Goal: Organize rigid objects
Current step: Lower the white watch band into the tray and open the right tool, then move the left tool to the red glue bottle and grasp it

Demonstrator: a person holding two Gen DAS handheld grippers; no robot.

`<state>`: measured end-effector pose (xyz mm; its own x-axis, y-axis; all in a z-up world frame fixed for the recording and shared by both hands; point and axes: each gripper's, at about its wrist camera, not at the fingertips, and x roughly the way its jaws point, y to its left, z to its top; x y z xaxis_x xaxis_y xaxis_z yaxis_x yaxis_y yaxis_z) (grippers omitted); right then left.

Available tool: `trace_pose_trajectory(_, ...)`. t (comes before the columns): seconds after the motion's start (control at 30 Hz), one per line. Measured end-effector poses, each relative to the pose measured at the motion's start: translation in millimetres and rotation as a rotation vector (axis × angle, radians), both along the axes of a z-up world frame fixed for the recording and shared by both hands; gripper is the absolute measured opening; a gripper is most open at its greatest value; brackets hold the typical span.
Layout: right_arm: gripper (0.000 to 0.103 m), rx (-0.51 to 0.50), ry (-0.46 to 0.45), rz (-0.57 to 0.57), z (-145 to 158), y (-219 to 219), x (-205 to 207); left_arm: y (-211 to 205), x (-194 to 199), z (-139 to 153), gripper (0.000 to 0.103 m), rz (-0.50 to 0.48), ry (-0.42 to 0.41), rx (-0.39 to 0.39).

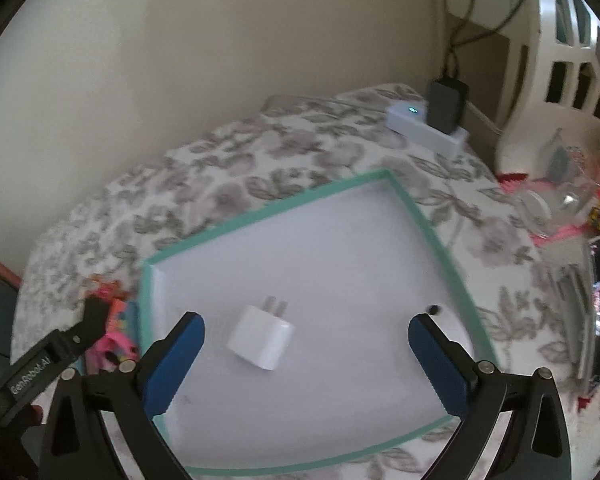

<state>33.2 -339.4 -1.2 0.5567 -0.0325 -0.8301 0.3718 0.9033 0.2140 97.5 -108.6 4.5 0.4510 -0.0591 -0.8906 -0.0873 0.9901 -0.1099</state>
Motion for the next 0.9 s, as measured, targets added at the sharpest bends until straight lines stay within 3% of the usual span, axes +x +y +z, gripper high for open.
trace_pose_trajectory(0.17, 0.103, -0.029, -0.022, 0.072, 6.9, 29.2, 6.1, 33.1, -4.7, 16.6, 0.101, 0.058, -0.021, 0.040)
trace_pose_trajectory(0.37, 0.103, 0.031, -0.074, 0.181, 20.2, 68.9, 10.2, 87.9, -14.6, 43.5, 0.101, 0.174, -0.087, 0.032)
trace_pose_trajectory(0.57, 0.103, 0.071, -0.116, 0.279, 30.3, 107.9, 11.2, 133.5, -27.4, 54.7, 0.101, 0.249, -0.116, 0.101)
trace_pose_trajectory(0.9, 0.103, 0.057, -0.057, 0.415, 16.2, 165.6, 14.8, 189.2, -30.7, 37.2, 0.101, 0.315, -0.002, 0.131)
